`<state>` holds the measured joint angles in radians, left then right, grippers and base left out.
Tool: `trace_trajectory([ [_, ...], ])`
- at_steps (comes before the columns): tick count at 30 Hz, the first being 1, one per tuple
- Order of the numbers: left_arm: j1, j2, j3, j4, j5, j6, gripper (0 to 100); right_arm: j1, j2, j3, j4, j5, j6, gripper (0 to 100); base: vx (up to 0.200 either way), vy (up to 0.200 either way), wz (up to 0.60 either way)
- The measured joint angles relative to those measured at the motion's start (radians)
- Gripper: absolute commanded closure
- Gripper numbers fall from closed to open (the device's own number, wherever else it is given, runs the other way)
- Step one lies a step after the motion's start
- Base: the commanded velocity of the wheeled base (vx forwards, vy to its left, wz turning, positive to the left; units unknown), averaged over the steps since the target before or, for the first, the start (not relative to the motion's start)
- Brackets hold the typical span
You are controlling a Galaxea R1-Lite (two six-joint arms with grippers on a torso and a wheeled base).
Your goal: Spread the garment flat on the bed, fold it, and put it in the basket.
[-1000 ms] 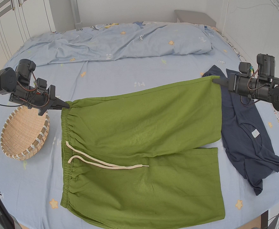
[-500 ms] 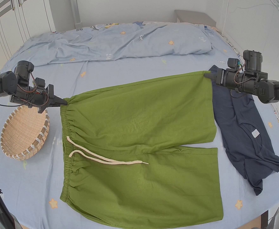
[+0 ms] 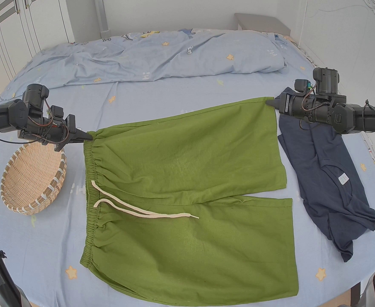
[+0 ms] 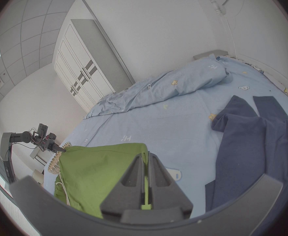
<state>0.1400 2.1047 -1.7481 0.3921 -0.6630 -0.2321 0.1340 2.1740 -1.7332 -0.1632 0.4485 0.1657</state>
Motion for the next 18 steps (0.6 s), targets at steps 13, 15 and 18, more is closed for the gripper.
trace_trajectory([
  [13,0.004,0.064,-0.066,-0.002,0.002,-0.022,100,0.007,0.109,-0.081,0.010,-0.044,0.002,100,0.000,0.000,0.00],
  [15,0.005,0.077,-0.079,-0.001,0.003,-0.025,100,0.006,0.123,-0.093,0.011,-0.044,0.002,100,0.000,0.000,0.00],
  [18,0.005,0.092,-0.091,-0.001,0.005,-0.028,100,0.005,0.140,-0.107,0.016,-0.051,0.002,100,0.000,0.000,0.00],
])
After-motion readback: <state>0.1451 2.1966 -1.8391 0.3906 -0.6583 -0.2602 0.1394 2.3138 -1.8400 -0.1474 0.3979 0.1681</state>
